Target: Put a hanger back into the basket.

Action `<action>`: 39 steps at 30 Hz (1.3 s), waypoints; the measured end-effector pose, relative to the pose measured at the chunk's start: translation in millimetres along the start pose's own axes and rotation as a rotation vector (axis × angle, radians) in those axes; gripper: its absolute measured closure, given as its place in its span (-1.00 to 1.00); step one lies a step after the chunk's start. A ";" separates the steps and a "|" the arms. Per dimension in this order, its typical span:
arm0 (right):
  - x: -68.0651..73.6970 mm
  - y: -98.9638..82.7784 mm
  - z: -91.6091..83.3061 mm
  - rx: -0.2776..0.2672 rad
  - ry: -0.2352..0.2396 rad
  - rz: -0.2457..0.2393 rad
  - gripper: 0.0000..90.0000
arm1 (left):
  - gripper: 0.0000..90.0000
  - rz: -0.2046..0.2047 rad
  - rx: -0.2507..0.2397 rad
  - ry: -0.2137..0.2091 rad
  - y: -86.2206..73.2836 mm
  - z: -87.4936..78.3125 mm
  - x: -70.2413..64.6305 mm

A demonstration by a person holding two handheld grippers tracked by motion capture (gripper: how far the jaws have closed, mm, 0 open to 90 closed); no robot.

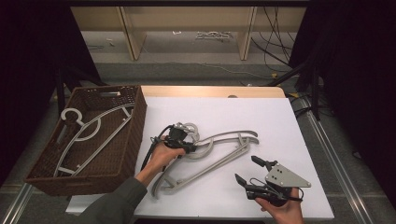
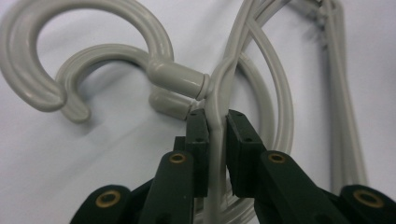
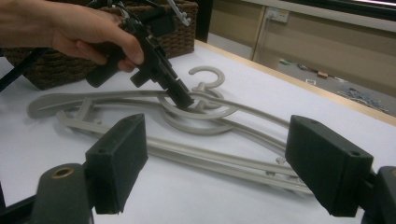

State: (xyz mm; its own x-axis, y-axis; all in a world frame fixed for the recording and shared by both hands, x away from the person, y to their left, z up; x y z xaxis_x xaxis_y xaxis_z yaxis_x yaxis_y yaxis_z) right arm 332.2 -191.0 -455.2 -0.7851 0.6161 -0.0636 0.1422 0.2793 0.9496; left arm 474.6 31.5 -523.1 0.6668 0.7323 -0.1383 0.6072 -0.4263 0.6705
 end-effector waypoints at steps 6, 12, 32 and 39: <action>-0.3 0.3 -0.3 -0.002 -0.005 -0.001 -0.51 | 0.79 0.001 -0.044 -0.023 5.5 -6.3 -5.9; -0.2 0.5 -0.5 -0.002 -0.005 0.000 -0.51 | 0.80 -0.038 -0.095 -0.038 11.0 -11.7 -10.6; -0.1 0.4 -0.4 -0.001 -0.004 -0.001 -0.51 | 0.80 -0.039 -0.206 -0.038 32.1 -39.9 -15.1; 0.3 0.2 -0.2 0.000 -0.003 0.000 -0.51 | 0.79 -0.030 -0.245 -0.043 41.5 -53.8 -18.7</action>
State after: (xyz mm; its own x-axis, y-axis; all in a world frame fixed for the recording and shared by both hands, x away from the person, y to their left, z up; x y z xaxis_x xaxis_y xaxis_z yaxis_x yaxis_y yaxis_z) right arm 331.9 -190.9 -454.9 -0.7833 0.6182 -0.0648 0.1422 0.2797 0.9495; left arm 464.1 28.7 -453.5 0.6710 0.7171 -0.1885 0.5079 -0.2593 0.8215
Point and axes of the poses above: each handheld gripper's, and its own axes: z roughly forward along the jaws, y roughly out of its top, x roughly to its left, the point moved 7 cm from there along z, roughly forward along the jaws, and after that the axes turned 8 degrees about y, right-handed, at the moved point
